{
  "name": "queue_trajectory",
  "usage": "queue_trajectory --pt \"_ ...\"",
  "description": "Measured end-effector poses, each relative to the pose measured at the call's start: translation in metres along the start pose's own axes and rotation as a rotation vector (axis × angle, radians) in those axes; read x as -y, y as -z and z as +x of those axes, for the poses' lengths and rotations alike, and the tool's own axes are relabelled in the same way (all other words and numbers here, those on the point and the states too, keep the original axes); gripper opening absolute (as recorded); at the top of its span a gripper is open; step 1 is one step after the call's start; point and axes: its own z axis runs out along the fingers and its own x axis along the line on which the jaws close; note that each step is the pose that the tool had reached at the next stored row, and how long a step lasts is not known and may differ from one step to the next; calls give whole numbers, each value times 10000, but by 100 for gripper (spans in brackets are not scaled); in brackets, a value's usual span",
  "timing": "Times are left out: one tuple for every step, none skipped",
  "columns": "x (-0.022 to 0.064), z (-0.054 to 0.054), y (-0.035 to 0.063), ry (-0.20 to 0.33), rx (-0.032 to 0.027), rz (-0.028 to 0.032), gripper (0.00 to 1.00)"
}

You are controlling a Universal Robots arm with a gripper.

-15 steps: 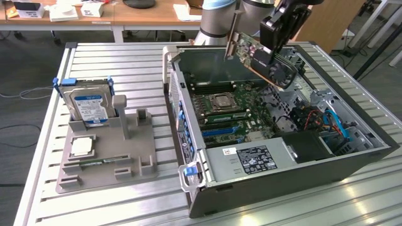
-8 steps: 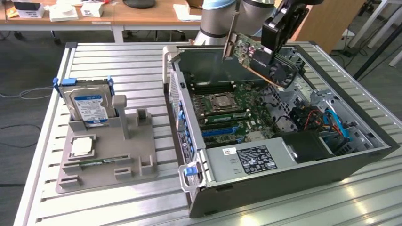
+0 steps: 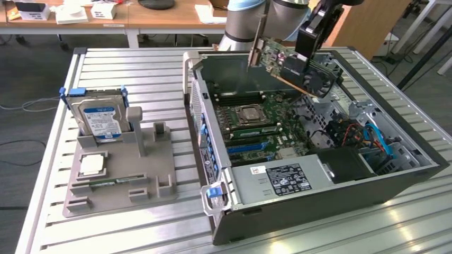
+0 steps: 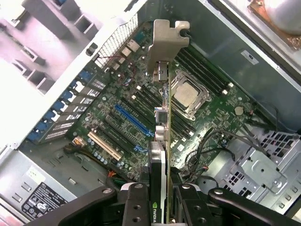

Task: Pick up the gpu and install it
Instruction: 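Insert the gpu into the slot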

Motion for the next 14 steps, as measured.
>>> queue_trajectory --pt "0 0 0 132 -5 -3 27" --pt "0 0 0 257 -11 -6 27" --pt "0 0 0 381 -17 -8 27" --pt "0 0 0 509 -22 -11 27" --pt "0 0 0 630 -28 -14 27" --pt "0 0 0 750 -33 -16 27" --pt "0 0 0 869 -38 -19 27" --pt "0 0 -1 985 -42 -21 27" --pt "0 0 0 1099 -48 -24 27" --pt "0 0 -1 1222 -53 -26 27" --pt "0 0 0 1329 -58 -29 27" --pt "0 0 0 1440 -63 -31 27" --pt "0 0 -1 1550 -68 -33 27" --pt "0 0 -1 1660 -73 -36 27"
